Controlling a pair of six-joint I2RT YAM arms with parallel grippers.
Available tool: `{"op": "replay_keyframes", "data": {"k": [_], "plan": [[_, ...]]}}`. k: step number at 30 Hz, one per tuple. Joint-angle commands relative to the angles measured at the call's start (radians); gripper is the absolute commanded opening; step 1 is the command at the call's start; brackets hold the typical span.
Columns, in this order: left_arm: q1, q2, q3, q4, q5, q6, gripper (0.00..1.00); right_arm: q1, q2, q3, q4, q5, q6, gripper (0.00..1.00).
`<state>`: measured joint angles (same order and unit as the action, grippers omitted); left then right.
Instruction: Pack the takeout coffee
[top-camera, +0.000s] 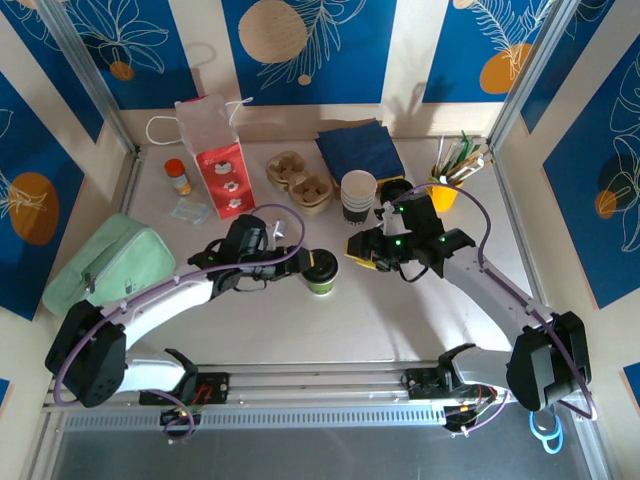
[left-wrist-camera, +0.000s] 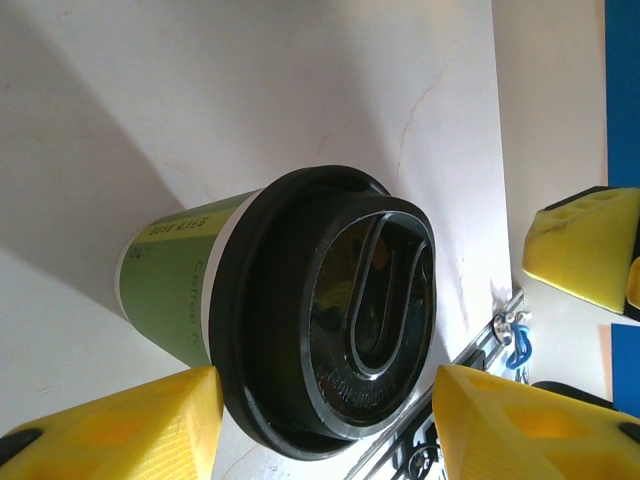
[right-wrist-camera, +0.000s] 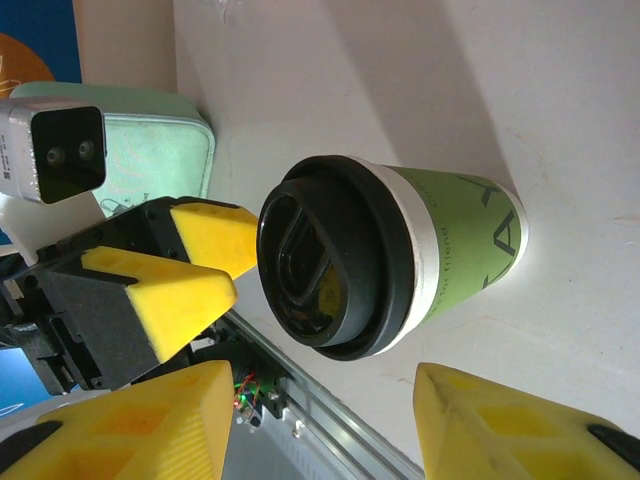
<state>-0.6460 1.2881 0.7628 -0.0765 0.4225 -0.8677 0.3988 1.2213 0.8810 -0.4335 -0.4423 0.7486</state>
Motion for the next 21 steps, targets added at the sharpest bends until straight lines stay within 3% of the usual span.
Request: {"op": "replay_keyframes", "data": {"k": [1,12,21], "plan": [[-0.012,0.016,0.029,0.034,0.022,-0.014,0.57,0.0,0.005,-0.004,0.001,-0.029,0.002,0.51],[-0.016,0.02,0.066,-0.018,0.003,0.015,0.59,-0.002,0.019,-0.004,-0.004,-0.027,-0.005,0.51],[-0.011,-0.021,0.123,-0.209,-0.115,0.136,0.75,0.052,0.065,0.0,0.012,0.009,-0.024,0.53]]}}
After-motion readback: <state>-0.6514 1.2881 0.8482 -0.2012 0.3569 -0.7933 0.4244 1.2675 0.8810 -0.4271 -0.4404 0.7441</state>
